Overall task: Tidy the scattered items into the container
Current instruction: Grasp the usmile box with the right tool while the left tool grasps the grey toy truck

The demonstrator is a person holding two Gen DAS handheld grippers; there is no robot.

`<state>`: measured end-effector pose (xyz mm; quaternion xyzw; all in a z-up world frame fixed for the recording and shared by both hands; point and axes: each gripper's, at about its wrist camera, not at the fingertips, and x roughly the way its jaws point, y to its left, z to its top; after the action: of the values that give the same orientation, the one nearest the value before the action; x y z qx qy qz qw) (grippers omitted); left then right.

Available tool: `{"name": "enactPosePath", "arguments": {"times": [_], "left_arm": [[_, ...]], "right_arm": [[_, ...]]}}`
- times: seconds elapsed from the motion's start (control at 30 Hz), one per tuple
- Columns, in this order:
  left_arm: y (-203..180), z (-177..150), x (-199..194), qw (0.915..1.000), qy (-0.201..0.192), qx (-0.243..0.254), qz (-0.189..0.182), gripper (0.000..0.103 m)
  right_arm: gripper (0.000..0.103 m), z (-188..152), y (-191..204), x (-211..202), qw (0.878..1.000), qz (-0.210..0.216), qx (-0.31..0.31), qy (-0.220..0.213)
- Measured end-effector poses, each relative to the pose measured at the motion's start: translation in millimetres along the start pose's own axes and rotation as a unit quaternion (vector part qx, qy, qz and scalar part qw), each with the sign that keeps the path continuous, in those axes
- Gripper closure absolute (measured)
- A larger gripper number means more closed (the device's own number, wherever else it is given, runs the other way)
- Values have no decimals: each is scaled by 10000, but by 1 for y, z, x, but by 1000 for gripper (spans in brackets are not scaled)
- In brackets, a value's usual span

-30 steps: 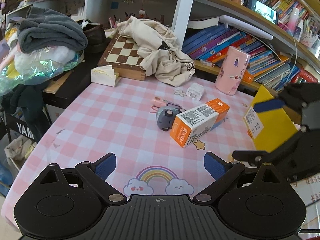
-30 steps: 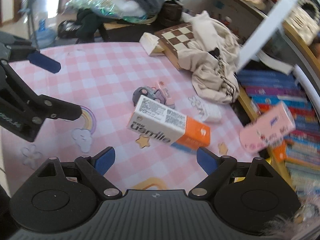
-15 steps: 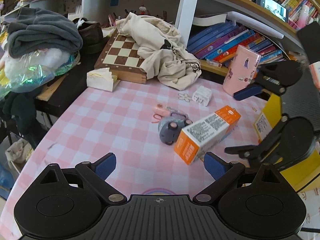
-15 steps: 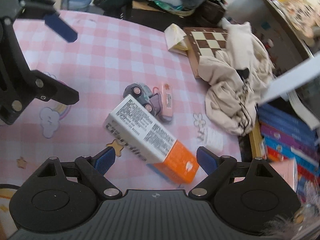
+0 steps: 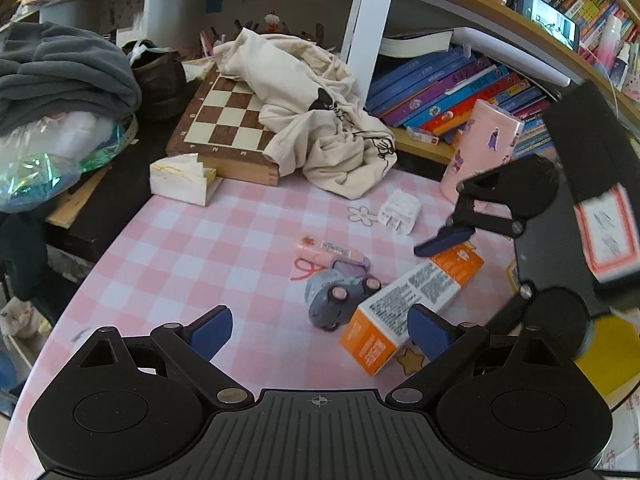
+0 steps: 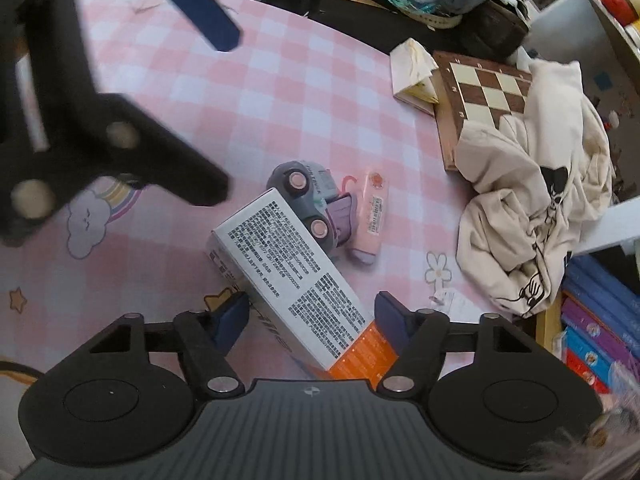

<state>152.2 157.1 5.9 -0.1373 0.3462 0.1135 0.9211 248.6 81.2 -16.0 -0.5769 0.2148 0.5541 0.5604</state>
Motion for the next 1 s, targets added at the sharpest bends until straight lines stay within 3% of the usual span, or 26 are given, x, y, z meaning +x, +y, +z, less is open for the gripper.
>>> {"name": "enactPosePath", "arguments": {"times": [0.17,0.37,0.6,0.8,1.0], "left_arm": [[0,12,13,10000,31,49,12,8],[-13,27,45,9987,334,379,21,9],[-29,23,84,9940,822,693,183,26],[-28,20,93,9937,890,666,168,43],[-28,17,94,9942,774,743,94,43]], "right_arm": [[51,-5,9,-16,9996,287,-41,-74],[54,-9,30,-33,9976,602,-337,-25],[55,-13,48,-43,9967,717,-349,-130],[54,-12,50,-43,9972,698,-243,-143],[53,-13,51,-42,9972,692,-229,-136]]}}
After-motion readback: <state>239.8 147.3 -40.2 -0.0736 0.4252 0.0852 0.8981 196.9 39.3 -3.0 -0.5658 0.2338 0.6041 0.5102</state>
